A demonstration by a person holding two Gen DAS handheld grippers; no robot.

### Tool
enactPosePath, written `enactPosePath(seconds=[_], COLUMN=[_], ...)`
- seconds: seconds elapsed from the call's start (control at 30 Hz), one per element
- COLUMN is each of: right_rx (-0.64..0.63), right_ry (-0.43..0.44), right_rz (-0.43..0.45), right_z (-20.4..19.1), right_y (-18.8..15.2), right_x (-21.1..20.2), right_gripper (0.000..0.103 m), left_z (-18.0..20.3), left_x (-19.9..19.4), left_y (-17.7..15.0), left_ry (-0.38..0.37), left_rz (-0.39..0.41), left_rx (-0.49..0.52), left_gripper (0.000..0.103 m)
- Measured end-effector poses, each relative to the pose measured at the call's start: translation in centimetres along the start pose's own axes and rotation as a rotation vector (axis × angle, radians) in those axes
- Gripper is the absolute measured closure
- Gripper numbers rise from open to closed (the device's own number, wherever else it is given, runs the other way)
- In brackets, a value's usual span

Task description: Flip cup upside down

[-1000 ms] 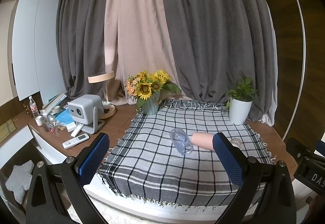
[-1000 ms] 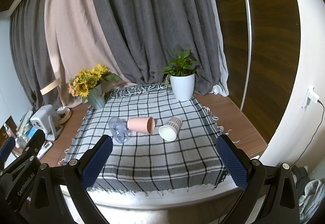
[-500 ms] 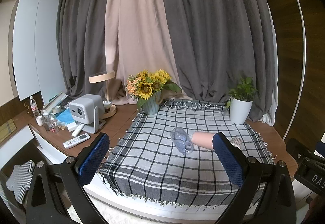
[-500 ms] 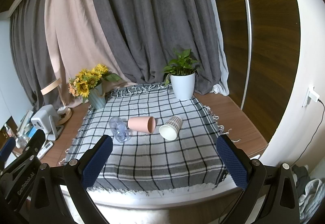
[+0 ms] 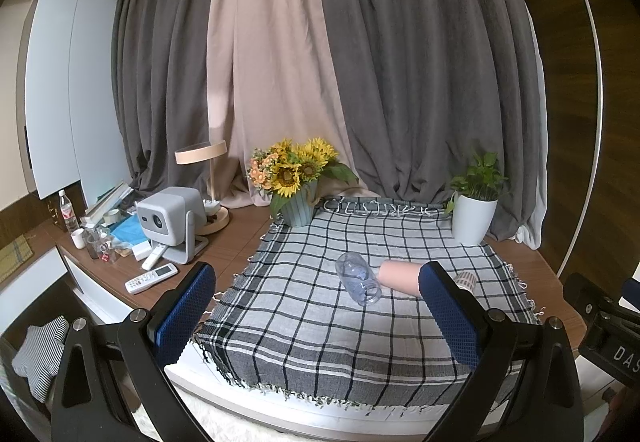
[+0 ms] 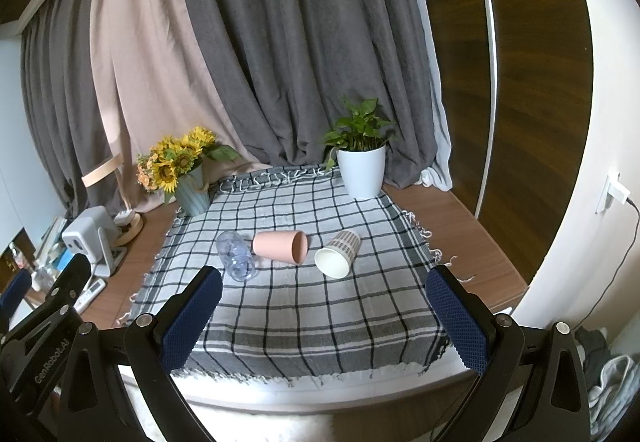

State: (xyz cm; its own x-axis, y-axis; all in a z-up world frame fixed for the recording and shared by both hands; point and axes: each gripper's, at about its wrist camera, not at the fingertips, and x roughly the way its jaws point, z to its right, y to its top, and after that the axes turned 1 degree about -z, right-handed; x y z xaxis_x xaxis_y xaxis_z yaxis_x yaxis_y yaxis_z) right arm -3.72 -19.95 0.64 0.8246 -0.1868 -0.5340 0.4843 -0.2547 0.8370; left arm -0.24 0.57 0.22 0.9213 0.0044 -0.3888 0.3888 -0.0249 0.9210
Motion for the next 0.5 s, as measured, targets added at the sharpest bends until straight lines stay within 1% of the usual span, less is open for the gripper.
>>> enactPosePath(seconds=[0.5], right_rx=[-0.001], right_ry=[0.001], right_rz=[-0.005], right_z=[-0.02], right_y=[-0.33], right_x=[0.18], right_gripper=[0.0], left_z=[0.1], left_x=[-0.4], left_y=[-0.08], left_ry=[0.006], left_rz=[-0.013], left_rx=[0.005], left_gripper=[0.0])
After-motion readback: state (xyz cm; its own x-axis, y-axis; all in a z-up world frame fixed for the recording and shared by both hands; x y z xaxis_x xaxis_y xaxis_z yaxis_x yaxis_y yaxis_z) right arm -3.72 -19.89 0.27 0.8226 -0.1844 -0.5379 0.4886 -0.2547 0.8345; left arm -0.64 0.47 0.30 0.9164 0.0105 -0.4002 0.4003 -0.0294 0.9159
